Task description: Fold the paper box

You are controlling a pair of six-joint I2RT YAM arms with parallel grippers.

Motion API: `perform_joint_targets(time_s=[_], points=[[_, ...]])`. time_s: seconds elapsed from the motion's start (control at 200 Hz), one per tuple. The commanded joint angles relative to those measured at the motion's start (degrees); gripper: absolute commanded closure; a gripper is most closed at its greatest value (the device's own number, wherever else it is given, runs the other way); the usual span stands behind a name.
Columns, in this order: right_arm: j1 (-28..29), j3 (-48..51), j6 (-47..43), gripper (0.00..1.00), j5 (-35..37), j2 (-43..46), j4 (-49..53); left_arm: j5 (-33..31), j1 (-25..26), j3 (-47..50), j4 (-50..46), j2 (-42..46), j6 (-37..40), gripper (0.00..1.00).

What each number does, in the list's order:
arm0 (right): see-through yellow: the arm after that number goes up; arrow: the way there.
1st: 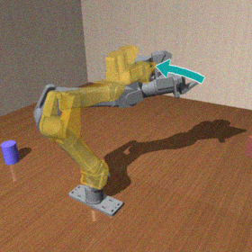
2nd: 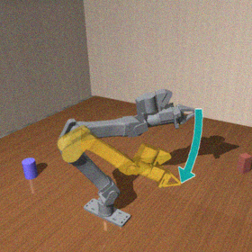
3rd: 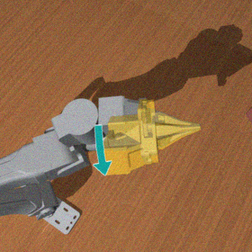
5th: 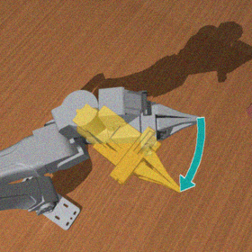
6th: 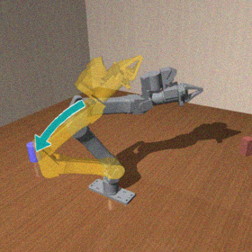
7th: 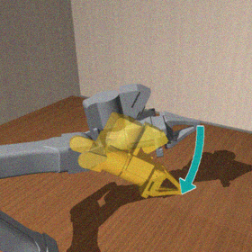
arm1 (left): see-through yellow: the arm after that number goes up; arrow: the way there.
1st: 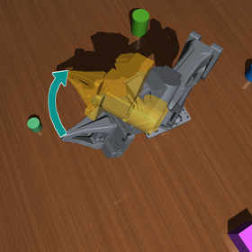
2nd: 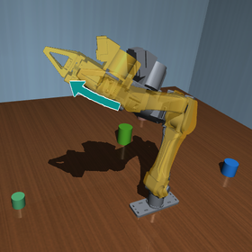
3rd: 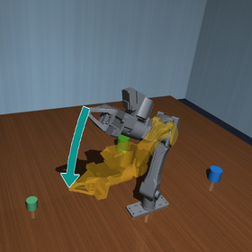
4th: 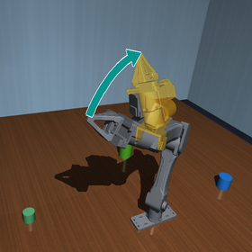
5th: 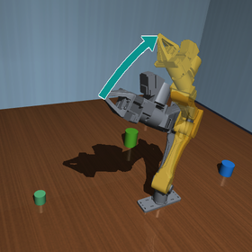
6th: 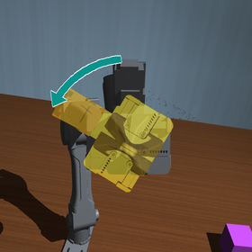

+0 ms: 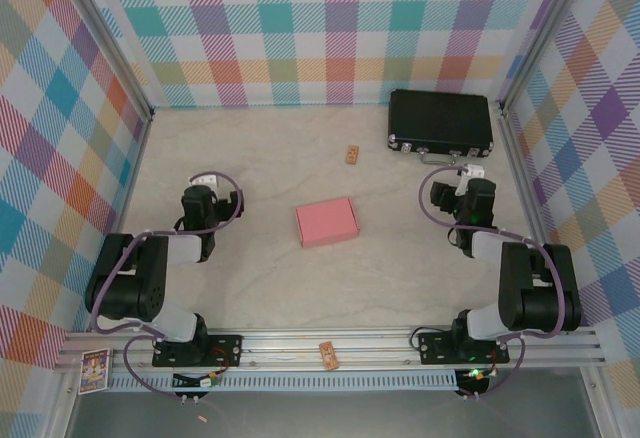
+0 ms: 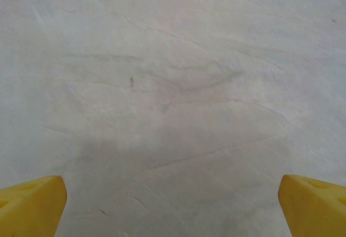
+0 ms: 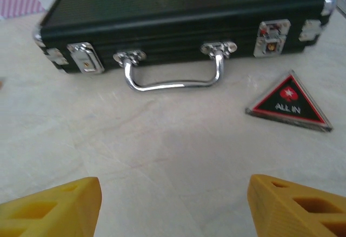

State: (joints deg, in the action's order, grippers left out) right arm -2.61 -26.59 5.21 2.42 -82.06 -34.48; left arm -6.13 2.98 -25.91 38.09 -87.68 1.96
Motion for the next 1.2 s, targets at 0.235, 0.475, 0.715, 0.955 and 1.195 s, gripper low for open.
perform_joint_targets(time_s=[0.235,0.475,0.715,0.955,1.195], points=[[-0.2,8.5,-1.0,0.27,-4.8,-3.0,-20.7,6.9,-1.0,3.0,13.4,-3.2,-0.1,0.00],[0.6,5.8,-1.1,0.20,-2.9,-5.6,-18.0,4.9,-0.7,2.3,11.8,-3.2,-0.5,0.00],[2.3,4.4,-1.9,0.01,0.6,-5.7,-15.6,5.5,-0.7,2.5,12.1,-3.1,-0.3,0.00],[2.3,4.5,-1.9,0.01,0.5,-5.7,-15.6,6.5,-0.7,2.3,11.7,-3.2,0.2,0.00],[2.4,4.5,-2.0,0.01,0.6,-5.7,-15.5,6.5,-0.7,2.2,11.6,-3.2,0.2,0.00]])
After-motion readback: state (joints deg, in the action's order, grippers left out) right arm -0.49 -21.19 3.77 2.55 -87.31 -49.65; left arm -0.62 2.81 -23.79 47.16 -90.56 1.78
